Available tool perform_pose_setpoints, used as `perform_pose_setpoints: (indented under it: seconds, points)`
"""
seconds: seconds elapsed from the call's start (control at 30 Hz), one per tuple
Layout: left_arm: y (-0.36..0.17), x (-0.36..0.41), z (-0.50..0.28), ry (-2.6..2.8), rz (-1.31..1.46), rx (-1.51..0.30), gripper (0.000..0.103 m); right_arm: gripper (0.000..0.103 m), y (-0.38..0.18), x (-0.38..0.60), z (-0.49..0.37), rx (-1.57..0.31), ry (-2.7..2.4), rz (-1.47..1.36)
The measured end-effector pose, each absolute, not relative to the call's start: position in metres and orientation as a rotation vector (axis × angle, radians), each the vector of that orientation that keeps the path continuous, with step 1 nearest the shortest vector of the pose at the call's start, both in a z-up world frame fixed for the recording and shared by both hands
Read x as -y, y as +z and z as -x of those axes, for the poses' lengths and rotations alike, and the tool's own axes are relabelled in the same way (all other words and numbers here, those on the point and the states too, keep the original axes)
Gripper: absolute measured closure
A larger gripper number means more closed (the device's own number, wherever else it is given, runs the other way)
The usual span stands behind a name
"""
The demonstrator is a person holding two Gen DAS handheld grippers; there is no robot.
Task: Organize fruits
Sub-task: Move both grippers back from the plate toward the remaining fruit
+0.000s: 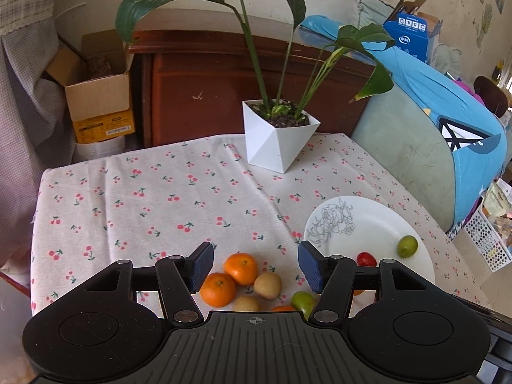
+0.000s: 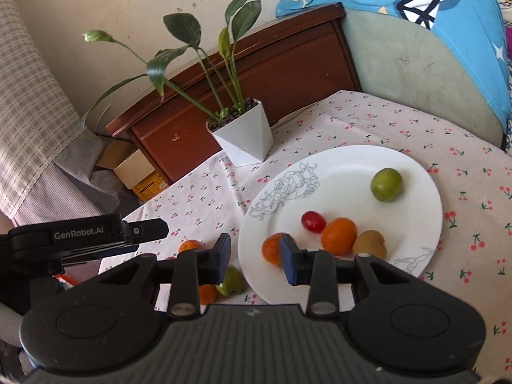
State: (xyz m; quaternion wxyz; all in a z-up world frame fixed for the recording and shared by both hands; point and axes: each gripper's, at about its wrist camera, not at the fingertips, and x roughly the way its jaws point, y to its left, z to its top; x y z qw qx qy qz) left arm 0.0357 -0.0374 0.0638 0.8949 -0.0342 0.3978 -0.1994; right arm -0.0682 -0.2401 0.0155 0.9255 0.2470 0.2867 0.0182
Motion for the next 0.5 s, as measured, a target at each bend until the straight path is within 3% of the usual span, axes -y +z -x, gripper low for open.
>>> perform_pose_setpoints:
  seconds: [0.5]
  points:
    - [0.043,0.005,-0.034,-0.335,0.070,-0.858,0.045,0.068,-0.006,0.189,0.062,-0.686,0.164,-0.425]
